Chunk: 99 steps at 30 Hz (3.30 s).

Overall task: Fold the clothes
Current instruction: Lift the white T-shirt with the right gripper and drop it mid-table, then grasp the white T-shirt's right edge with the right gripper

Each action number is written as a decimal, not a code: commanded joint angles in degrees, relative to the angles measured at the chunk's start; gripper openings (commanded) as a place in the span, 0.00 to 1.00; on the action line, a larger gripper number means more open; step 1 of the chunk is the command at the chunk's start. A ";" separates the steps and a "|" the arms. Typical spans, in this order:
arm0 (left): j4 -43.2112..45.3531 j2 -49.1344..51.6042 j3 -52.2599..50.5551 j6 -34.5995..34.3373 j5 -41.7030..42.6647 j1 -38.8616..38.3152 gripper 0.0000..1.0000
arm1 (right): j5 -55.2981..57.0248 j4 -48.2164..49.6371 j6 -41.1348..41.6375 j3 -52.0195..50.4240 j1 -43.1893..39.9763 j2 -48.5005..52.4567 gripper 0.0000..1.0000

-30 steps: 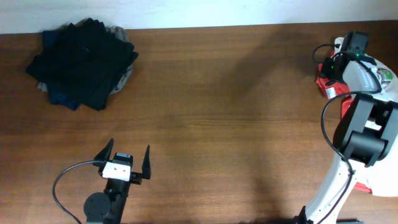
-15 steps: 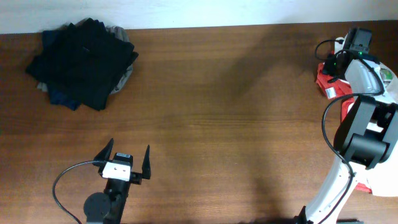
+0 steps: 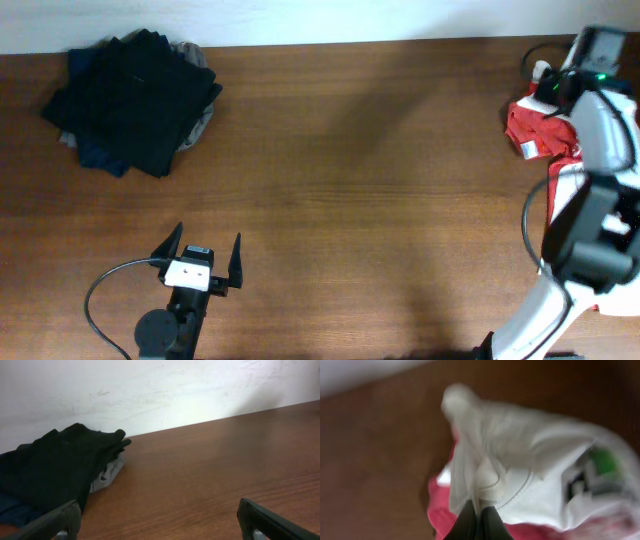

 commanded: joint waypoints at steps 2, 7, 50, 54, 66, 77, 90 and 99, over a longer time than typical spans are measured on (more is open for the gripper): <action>-0.17 -0.39 -0.22 0.94 0.46 0.22 0.99 | 0.79 0.68 0.09 1.22 0.11 -15.85 0.04; -0.17 -0.39 -0.22 0.94 0.46 0.22 0.99 | 2.67 0.55 0.11 4.00 0.11 -28.81 0.04; -0.17 -0.39 -0.22 0.94 0.46 0.22 0.99 | -25.86 -34.40 9.79 11.28 36.54 -23.82 0.98; -0.17 -0.39 -0.22 0.94 0.46 0.22 0.99 | -15.43 -48.37 8.39 11.08 29.73 -23.12 0.98; -0.17 -0.39 -0.22 0.94 0.46 0.22 0.99 | -10.75 -50.69 8.61 -9.97 24.57 -21.86 0.98; -0.17 -0.39 -0.22 0.94 0.46 0.22 0.99 | -24.37 -20.81 8.61 -38.60 24.57 -21.86 0.87; -0.17 -0.39 -0.22 0.94 0.46 0.22 0.99 | -24.79 -1.95 11.63 -49.46 24.59 -21.07 0.73; -0.17 -0.39 -0.22 0.94 0.46 0.22 0.99 | -23.45 0.17 12.81 -49.46 24.63 -17.51 0.72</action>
